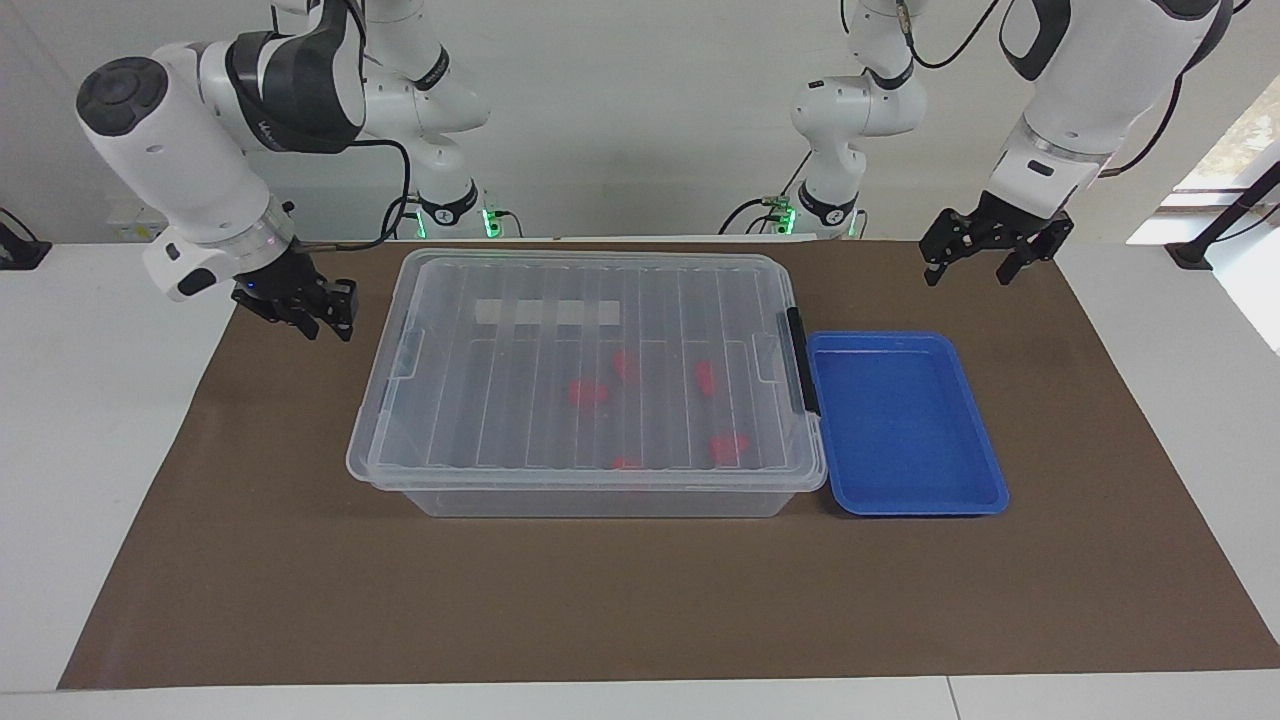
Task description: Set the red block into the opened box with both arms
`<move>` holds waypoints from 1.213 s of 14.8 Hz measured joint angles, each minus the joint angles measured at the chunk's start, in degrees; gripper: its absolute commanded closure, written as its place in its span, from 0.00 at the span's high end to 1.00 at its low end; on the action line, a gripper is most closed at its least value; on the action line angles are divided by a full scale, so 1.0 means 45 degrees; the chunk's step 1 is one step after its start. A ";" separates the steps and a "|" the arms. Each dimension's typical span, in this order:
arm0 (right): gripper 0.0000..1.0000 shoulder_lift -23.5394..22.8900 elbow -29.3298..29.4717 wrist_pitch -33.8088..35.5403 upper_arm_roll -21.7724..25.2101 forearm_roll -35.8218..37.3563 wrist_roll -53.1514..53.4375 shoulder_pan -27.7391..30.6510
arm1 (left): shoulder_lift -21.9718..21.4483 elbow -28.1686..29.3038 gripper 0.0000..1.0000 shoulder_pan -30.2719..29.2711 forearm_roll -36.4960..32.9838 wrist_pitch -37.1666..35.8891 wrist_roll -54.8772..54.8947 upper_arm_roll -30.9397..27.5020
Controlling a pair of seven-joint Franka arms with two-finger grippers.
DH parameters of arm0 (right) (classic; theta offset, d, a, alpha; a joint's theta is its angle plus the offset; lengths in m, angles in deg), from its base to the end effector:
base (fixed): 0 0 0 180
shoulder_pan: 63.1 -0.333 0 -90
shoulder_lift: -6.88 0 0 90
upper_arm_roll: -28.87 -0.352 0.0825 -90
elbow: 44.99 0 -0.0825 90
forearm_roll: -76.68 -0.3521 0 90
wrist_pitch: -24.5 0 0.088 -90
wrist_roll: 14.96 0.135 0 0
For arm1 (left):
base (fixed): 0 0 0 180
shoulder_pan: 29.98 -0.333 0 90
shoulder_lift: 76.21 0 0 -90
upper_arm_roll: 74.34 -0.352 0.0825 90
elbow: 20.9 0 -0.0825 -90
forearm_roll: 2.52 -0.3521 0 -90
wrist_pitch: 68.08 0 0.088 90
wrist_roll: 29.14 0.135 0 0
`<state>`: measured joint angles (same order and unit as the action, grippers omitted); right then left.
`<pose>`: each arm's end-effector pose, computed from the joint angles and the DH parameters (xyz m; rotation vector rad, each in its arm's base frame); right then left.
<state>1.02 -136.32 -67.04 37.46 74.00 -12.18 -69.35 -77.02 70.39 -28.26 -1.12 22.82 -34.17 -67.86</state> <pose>0.5516 -0.0123 0.5702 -3.1035 0.1442 0.1517 0.5135 -0.0778 0.6313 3.1169 -0.0858 0.0071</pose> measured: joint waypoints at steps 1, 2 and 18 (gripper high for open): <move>1.00 0.0097 0.0030 0.0078 -0.0004 0.0051 0.0000 -0.0015 | 0.0000 0.0000 1.00 0.0000 0.0000 0.0000 0.0000 0.0000; 1.00 0.0233 0.0041 0.0155 -0.0005 0.0080 0.0000 -0.0015 | 0.0000 0.0000 1.00 0.0000 0.0000 0.0000 0.0000 0.0000; 1.00 0.1466 -0.0075 0.1000 -0.0253 0.0593 -0.0002 0.0305 | -0.0001 0.0000 1.00 0.0000 0.0000 -0.0005 0.0000 0.0000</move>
<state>7.62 -136.66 -62.54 36.32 76.67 -12.18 -67.97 -77.02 70.39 -28.26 -1.12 22.80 -34.17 -67.86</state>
